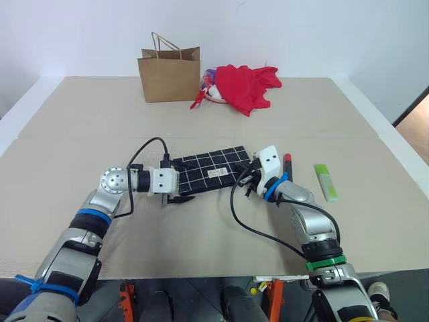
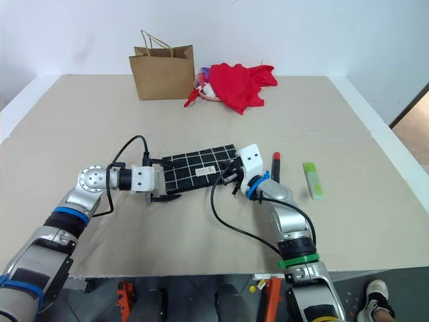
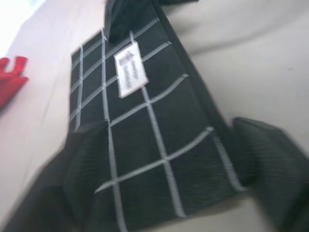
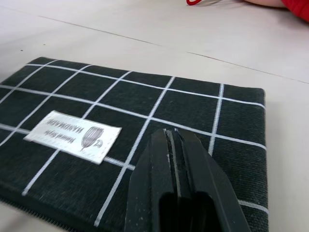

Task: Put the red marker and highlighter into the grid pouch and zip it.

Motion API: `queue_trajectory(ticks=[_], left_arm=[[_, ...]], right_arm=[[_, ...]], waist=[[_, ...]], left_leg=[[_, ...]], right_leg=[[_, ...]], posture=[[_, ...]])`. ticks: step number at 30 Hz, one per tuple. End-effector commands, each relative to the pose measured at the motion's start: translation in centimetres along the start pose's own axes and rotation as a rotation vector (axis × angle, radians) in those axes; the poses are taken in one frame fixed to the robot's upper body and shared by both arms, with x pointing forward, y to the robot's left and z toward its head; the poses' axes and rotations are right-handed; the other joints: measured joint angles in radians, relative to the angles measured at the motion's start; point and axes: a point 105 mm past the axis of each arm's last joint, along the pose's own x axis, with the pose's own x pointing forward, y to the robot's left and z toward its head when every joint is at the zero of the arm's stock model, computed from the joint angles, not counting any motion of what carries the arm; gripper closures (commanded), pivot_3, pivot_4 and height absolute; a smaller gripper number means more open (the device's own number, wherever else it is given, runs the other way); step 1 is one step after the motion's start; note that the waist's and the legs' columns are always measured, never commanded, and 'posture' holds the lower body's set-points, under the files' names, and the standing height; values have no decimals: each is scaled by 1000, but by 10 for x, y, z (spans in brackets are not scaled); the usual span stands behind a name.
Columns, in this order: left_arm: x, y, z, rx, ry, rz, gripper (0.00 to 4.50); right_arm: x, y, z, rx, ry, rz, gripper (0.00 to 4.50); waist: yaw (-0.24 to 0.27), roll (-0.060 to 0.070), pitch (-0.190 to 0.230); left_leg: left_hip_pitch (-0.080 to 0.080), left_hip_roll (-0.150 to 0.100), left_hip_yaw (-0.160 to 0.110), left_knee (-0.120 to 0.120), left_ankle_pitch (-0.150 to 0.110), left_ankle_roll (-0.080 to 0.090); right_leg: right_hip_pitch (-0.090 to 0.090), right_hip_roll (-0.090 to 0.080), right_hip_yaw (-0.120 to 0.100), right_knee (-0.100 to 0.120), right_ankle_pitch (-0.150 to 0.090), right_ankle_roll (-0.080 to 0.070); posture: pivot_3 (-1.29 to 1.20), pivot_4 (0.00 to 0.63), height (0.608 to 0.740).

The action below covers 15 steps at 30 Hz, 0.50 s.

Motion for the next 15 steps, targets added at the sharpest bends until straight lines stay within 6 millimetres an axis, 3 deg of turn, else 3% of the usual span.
queue_trajectory(ticks=[1,6,11,14,15], left_arm=[[-1,-5,-7,-5,25,-34,2187],[-3,-1,-14,-45,40,-15,4461],[-4,4,-13,-82,16,10,4461],[-3,15,-5,-159,-54,52,4461],[-3,18,-1,-189,-80,62,4491]], right_arm=[[-4,-3,16,-21,-52,-12,4500],[-5,-2,16,-19,-51,-6,4500],[-7,-1,20,-35,-68,-3,4500],[-16,2,40,-65,-150,12,4500],[-23,4,50,-77,-193,16,4185]], waist=[[0,0,0],[0,0,0],[-1,0,0],[0,1,0],[0,1,0]], left_leg=[[0,0,0,0,0,0],[1,0,0,0,2,3],[2,0,-1,0,3,3],[2,-1,-1,0,3,3],[1,-1,-1,0,3,3]], right_leg=[[0,0,0,0,0,0],[0,0,0,4,0,0],[0,1,0,7,0,0],[-1,1,0,8,-1,0],[-2,1,0,8,-1,0]], posture=[[0,150,740],[0,150,740],[0,150,740],[0,150,740],[0,150,740]])
